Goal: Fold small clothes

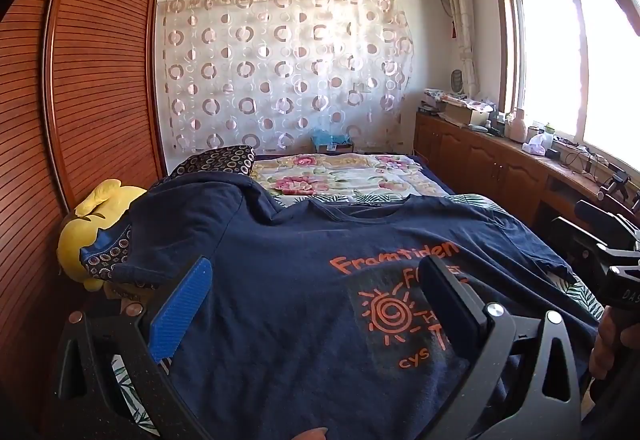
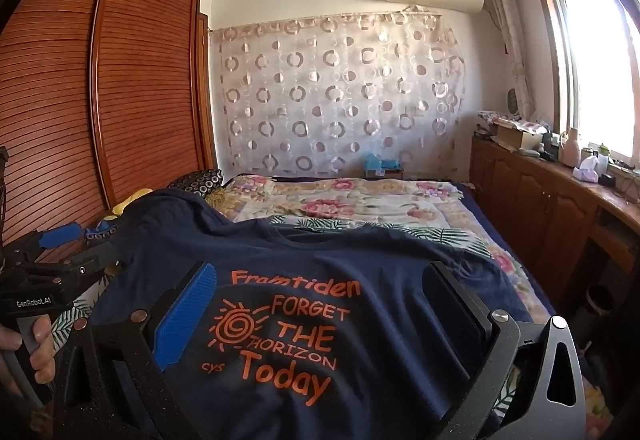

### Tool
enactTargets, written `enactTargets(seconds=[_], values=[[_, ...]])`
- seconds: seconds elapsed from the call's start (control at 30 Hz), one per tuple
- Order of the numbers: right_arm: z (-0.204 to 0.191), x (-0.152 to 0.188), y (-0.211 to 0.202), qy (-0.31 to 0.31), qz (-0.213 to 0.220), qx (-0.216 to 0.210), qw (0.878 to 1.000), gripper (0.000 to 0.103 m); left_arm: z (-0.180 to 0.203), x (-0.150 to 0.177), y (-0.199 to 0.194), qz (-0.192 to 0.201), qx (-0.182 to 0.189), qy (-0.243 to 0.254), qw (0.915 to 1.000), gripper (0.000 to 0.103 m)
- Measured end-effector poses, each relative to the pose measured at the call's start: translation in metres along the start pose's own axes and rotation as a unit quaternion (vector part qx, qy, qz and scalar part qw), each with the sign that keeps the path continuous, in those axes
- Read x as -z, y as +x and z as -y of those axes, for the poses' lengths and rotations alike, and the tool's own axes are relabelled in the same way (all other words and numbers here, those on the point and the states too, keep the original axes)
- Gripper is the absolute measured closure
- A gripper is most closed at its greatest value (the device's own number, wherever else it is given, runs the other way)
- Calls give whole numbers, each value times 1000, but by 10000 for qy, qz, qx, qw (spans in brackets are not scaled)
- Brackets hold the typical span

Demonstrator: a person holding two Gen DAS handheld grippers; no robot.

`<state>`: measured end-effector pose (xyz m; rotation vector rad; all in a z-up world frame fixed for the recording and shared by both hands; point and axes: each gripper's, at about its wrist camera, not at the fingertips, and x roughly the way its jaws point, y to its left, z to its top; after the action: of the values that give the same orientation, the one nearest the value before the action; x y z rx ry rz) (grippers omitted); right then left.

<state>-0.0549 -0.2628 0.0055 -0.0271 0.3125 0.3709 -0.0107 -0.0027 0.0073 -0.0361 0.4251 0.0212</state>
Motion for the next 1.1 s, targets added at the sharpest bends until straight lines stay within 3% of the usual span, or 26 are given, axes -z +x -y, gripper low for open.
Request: enactTargets(seconds=[1.1], values=[[-1, 1, 3, 52, -43, -12, 10000, 0, 3, -1, -4, 18, -17, 30, 10000, 0]])
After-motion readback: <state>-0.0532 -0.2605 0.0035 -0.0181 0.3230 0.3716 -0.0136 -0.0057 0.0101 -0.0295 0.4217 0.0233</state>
